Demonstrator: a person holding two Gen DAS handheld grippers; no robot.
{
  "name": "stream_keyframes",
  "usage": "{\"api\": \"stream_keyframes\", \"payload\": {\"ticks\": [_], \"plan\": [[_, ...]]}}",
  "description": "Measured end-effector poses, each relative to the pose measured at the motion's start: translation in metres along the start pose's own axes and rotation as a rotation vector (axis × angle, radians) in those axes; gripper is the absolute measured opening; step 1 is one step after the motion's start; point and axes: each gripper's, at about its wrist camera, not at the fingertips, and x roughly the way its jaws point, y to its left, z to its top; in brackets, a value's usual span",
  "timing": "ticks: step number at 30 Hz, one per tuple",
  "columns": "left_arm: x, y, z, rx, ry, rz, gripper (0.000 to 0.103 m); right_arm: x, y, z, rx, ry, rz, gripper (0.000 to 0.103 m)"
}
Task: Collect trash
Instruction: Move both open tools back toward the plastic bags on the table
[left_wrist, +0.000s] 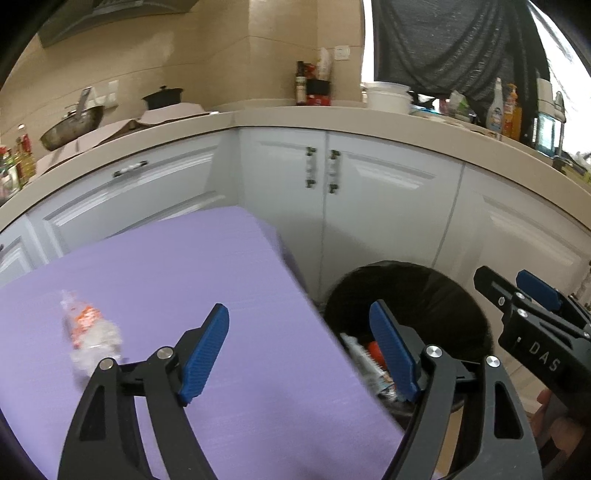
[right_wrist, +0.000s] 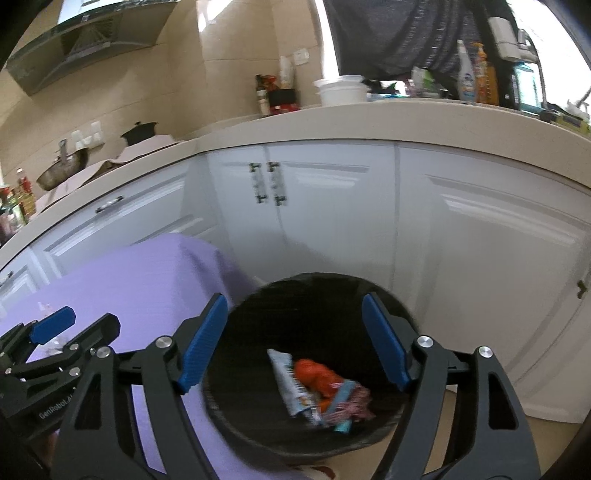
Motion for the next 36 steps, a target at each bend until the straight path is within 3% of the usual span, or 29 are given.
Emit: {"api": "stream_keyframes", "payload": {"ticks": [21,36], "plan": [[-0.049,0.168,-0.043,-0.161,0.021,0.297,0.076,0.005,0.183,-0.010,-0.188,0.067,0.283,0.074],[-0.070,0.245,-0.069,-0.282,0.046,0.400,0.076,0.021,0.283,-0.035,-0.288,0.178,0.380,0.074]]}}
